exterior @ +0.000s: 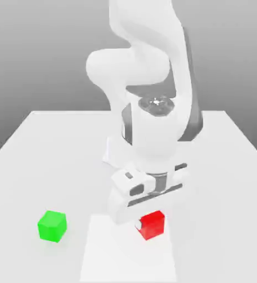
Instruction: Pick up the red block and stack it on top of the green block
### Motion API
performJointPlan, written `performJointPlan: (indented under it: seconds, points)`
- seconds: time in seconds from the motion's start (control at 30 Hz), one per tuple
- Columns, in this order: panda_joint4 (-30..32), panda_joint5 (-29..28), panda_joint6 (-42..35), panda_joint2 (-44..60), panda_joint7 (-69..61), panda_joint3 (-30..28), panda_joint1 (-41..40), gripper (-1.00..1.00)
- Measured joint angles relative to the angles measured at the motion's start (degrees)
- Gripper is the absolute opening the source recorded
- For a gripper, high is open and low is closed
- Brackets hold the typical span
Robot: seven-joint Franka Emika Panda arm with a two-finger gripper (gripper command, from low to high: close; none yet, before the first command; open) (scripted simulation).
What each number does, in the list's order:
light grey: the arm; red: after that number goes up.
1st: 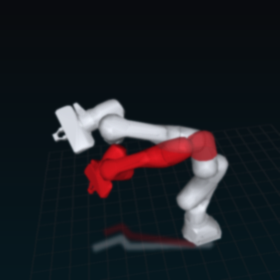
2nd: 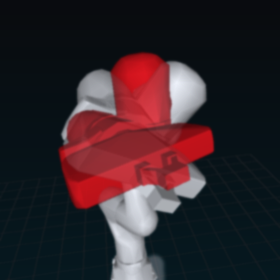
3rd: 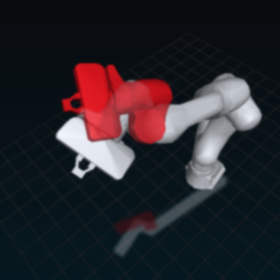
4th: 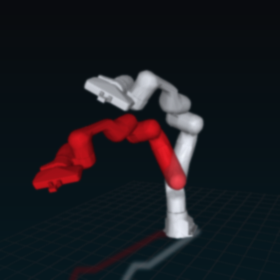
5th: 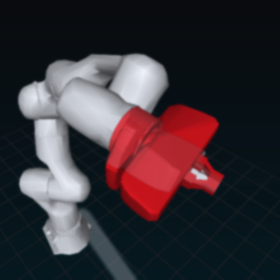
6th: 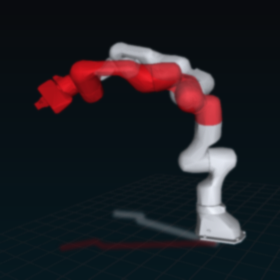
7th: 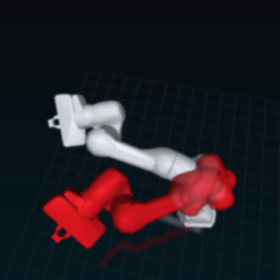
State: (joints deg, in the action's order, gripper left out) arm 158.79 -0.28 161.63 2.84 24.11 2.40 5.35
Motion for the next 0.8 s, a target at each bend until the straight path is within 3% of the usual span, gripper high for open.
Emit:
performJointPlan:
  seconds: [0.47, 0.67, 0.7, 0.8]
  points:
    - [-2.4, -1.5, -9.0, -6.6, -12.8, -13.4, -21.7, -1.00]
    - [-3.1, 4.0, 0.4, 3.7, -17.7, -12.0, -22.9, -1.00]
    - [-3.1, 4.7, 1.6, 5.0, -18.2, -11.5, -23.2, 1.00]
    - [-3.1, 4.7, 1.6, 5.0, -18.2, -11.5, -23.2, 1.00]
